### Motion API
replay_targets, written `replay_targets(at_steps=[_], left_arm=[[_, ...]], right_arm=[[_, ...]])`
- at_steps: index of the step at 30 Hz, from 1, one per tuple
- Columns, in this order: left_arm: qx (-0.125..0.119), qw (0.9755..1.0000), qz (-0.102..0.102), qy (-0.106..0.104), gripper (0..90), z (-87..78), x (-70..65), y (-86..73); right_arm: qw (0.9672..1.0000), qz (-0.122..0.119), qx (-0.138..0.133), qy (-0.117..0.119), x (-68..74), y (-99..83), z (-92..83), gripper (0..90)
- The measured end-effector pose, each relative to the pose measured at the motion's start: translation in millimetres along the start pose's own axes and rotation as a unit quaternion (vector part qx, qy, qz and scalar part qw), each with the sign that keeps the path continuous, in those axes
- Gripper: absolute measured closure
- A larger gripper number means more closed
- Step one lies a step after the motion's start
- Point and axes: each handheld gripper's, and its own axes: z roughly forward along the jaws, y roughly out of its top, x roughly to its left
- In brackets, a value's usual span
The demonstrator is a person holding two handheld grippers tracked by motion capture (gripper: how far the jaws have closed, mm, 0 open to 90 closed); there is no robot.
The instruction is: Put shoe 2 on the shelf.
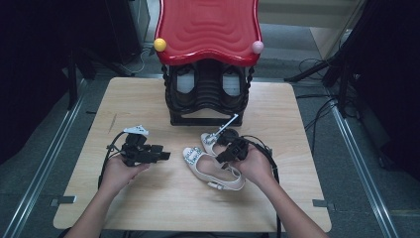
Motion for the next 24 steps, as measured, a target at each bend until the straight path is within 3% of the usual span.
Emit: replay_targets(at_steps=[2,7,13,17,24], left_arm=[[0.0,1.0,-0.001,0.0,46.1,-0.5,1.4,-0.3],[-0.006,1.0,-0.007,0.002,46.1,-3.5,6.0,-1.0],[-0.01,0.9998,-0.015,0.006,46.1,-7.0,11.6,-2.5],[-0.011,0.9997,-0.02,0.008,46.2,-6.9,13.2,-3.0],[-0.004,0.9998,-0.017,0.008,46.1,-6.0,12.5,-3.2]], right_arm=[[0.9994,-0.035,0.006,-0.001,0.4,3.5,-1.7,85.7],[0.9958,-0.085,0.012,0.031,-3.7,15.9,-8.9,85.6],[0.9923,-0.115,0.023,0.038,-8.7,32.6,-28.9,85.6],[0.9886,-0.139,0.012,0.055,-6.7,42.3,-50.8,85.6],[0.9827,-0.176,-0.016,0.056,4.9,65.9,-96.6,85.7]])
